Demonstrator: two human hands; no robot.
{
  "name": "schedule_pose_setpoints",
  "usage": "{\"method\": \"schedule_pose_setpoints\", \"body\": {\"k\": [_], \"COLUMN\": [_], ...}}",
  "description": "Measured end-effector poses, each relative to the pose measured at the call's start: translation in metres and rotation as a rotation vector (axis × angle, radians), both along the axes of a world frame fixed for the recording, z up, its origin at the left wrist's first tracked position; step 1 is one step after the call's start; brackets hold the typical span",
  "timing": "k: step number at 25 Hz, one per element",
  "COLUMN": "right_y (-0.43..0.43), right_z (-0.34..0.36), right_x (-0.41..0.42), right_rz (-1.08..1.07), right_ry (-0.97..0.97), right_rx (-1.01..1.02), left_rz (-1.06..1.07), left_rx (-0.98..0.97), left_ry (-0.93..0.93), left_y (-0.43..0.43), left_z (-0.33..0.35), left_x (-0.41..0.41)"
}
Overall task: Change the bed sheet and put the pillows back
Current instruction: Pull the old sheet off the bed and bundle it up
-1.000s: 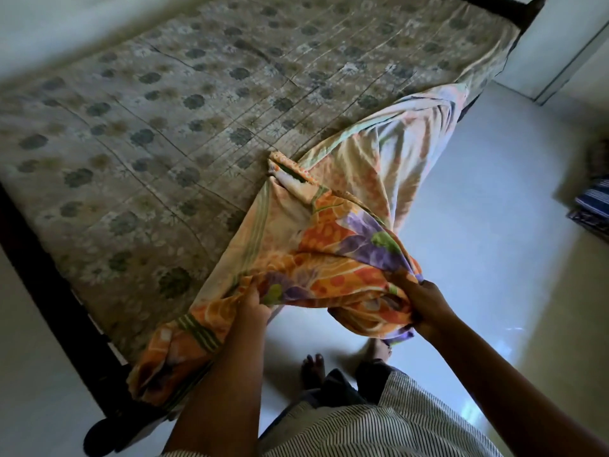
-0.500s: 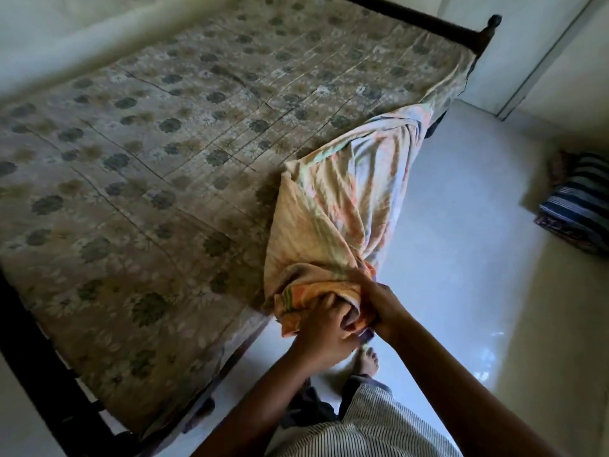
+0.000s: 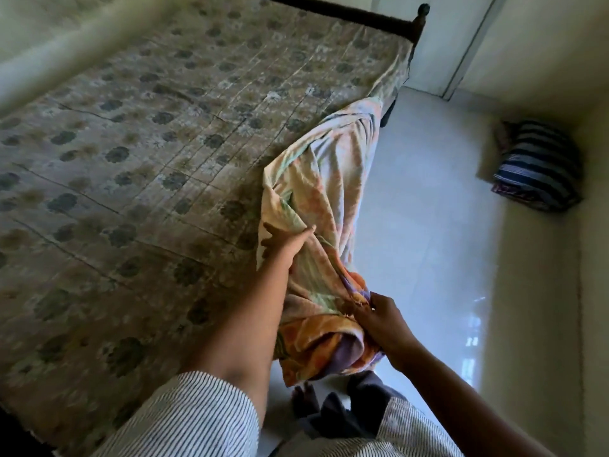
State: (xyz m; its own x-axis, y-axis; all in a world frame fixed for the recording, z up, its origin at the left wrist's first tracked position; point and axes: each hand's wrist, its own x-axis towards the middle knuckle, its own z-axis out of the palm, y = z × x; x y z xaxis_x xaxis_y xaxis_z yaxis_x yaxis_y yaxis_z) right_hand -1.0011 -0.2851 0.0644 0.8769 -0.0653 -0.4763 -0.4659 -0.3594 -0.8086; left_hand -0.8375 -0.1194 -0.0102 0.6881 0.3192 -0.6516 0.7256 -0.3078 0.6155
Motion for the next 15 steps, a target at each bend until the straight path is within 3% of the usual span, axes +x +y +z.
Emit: {"method": "schedule_pose_setpoints", "body": {"k": [2,5,8,10,12,15], "right_y": [-0.006,-0.015,-0.027,-0.034,-0.035,-0.033], "right_z": [0.006,0.009,0.003,-0.004,-0.005,0.006], "right_x": [-0.005,-0.016,-0.016,-0.008,0.007,0.029], "right_rz": [-0.005,-0.156,-0.430,-0.572,-0.658,-0.572], "right_ry": [0.028,0.061,0.128,0.198,0.238,0.248], "right_rx": [0.037,0.174,0.270,0.318,0.493,0.644], "left_rz": [0.010,0.226,0.303,0.101,-0.232,-0.781], "left_rx": [-0.050,-0.361,-0.486,-0.446,-0.294,0.248], "left_ry": [0.019,0.003,-0.303,-0.484,-0.588,-0.885], "left_y": [-0.002,0.000,0.001,-0.009,-0.021,-0.036], "left_z": [-0.017,0.013,0.057,0.080,0.090,0.087], "left_x": [0.014,0.011,-0.009,-0.044,-0.089,-0.145]}}
